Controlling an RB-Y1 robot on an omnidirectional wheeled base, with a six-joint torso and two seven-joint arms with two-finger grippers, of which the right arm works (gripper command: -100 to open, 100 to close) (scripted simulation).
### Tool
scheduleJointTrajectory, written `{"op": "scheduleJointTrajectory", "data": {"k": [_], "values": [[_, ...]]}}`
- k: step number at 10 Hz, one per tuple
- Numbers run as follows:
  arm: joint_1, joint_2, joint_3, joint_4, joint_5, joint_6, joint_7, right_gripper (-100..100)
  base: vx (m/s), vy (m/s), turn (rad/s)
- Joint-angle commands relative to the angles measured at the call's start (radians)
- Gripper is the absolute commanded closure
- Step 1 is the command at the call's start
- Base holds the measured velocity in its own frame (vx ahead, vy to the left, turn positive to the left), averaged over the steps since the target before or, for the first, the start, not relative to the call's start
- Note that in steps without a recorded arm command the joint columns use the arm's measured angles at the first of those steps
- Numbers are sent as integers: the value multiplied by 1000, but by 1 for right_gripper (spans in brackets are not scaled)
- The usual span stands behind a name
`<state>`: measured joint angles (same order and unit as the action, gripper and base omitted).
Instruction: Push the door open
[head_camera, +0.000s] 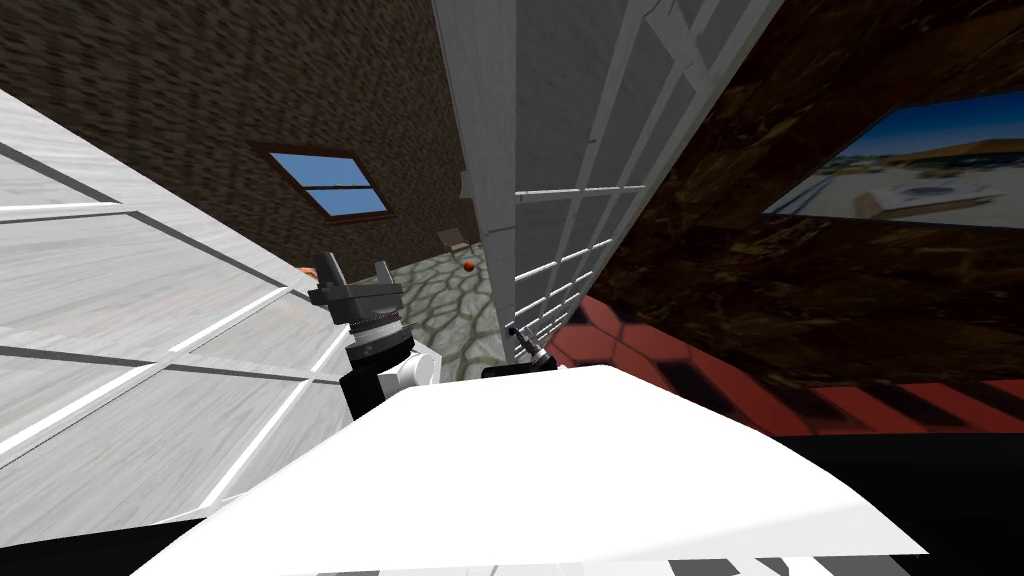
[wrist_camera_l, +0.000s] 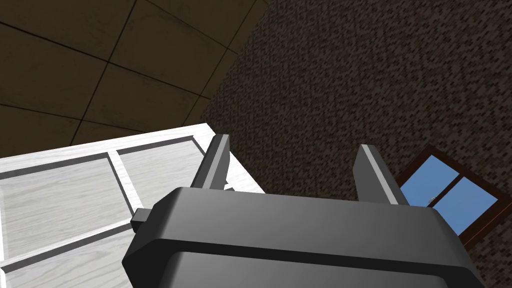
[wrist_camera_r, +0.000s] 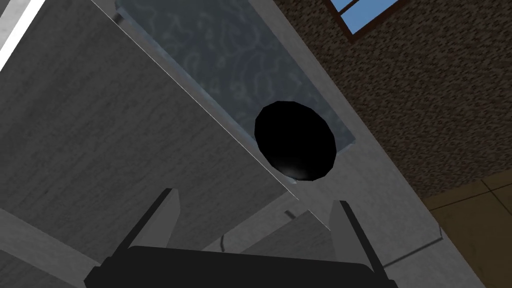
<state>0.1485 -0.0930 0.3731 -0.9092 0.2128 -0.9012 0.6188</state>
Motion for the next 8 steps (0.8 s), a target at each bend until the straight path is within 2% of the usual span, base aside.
{"op": "scheduleJointTrajectory", "data": {"k": [1, 2, 3, 4, 6, 7, 8], "values": [[29, -6, 13, -22, 5, -2, 50, -100, 12, -6, -70], [29, -6, 13, -22, 5, -2, 62, -100, 10, -5, -28], [47, -12, 21, -33, 8, -6, 98, -100, 11, -6, -50], [47, -12, 21, -33, 8, -6, 102, -100, 8, -3, -21], [86, -23, 38, -56, 14, -15, 167, -100, 12, -5, -70], [86, -23, 38, -56, 14, -15, 184, -100, 9, -3, -23], [107, -30, 48, -69, 17, -20, 218, -100, 11, -8, -50]]}}
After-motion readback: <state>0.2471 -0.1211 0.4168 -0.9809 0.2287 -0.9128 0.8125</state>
